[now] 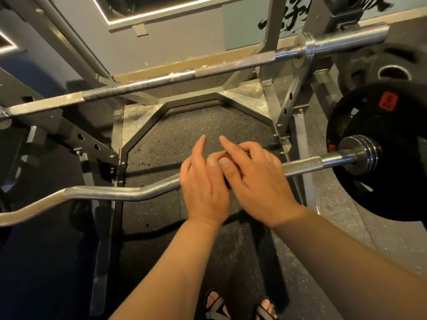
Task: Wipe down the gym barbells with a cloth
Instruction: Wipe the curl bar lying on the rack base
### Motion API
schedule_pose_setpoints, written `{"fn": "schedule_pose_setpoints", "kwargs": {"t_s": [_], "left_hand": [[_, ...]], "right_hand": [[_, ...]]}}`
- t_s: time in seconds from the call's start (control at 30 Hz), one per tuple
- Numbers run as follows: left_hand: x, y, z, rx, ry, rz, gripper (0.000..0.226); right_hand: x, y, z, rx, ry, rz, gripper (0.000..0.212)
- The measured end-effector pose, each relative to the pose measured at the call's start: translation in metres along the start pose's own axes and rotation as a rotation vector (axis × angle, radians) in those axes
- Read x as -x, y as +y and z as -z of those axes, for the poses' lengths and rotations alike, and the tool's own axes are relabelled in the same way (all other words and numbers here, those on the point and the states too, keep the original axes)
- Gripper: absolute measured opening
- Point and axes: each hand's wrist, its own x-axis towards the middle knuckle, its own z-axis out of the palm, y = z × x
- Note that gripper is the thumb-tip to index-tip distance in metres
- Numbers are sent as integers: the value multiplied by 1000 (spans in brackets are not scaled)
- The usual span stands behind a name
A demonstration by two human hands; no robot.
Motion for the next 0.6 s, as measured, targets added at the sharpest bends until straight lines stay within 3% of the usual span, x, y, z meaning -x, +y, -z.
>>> {"fn": "schedule_pose_setpoints", "kwargs": {"t_s": [0.13,0.27,0.4,0.47,0.6], "left_hand": [[1,-5,-2,35,16,54,36],[-3,0,-4,-137,24,29,43],[-4,3,-5,-189,-20,32,38],[-5,6,-7,-241,-14,22,32],[-7,9,-11,-322,9,2,27]], "right_hand": [[1,5,-4,189,68,25,46],[5,27,9,127,97,85,31],[11,60,35,2,234,-221,17],[10,55,34,17,271,-290,17],[13,28,8,69,157,-108,38]]}}
